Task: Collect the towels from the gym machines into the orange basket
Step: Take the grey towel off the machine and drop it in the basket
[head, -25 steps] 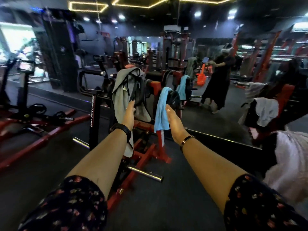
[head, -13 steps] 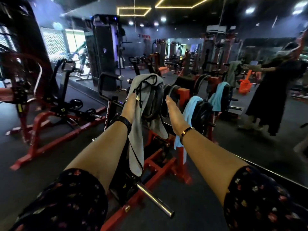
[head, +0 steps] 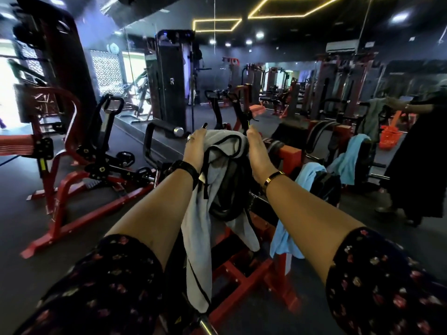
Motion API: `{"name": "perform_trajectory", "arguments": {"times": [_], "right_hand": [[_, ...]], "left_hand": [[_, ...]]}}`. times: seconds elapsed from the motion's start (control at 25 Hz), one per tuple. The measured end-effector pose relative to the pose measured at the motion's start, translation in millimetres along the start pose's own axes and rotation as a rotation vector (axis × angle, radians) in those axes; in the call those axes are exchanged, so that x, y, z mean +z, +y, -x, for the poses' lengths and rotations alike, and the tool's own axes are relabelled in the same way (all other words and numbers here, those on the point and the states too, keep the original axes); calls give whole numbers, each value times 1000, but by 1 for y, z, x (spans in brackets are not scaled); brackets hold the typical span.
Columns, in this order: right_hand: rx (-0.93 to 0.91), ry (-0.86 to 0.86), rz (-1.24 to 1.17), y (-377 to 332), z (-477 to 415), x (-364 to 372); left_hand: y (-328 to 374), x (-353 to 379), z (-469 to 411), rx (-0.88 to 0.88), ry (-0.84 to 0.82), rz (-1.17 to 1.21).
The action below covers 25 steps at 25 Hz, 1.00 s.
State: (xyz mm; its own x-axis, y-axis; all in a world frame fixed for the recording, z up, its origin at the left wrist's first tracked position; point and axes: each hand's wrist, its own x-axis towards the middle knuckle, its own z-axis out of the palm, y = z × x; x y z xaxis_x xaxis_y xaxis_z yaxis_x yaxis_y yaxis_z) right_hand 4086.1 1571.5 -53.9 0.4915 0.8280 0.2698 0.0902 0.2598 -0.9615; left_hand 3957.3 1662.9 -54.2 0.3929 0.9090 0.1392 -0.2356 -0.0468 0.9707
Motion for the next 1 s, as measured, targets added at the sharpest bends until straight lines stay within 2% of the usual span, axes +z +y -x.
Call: {"name": "perform_trajectory", "arguments": {"times": [0.08, 0.16, 0.32, 0.44, 0.56, 0.8, 1.0], "right_hand": [[3, -21, -7, 7, -24, -1], [37, -72, -3, 10, -43, -1], [155, -225, -122, 14, -62, 6], [109, -181, 5, 11, -61, 2], [86, -182, -23, 15, -61, -7], [19, -63, 21, 16, -60, -19], [-62, -39, -79, 13, -56, -30]], "left_hand": [[-18, -1, -31, 25, 25, -147], [-11, 5, -23, 85, 45, -386], [-16, 20, -27, 92, 29, -544], [-30, 24, -41, 201, 45, -798], [-34, 25, -52, 285, 7, -1134], [-13, 39, -42, 367, 2, -1251], [7, 75, -25, 310, 179, -964]]}}
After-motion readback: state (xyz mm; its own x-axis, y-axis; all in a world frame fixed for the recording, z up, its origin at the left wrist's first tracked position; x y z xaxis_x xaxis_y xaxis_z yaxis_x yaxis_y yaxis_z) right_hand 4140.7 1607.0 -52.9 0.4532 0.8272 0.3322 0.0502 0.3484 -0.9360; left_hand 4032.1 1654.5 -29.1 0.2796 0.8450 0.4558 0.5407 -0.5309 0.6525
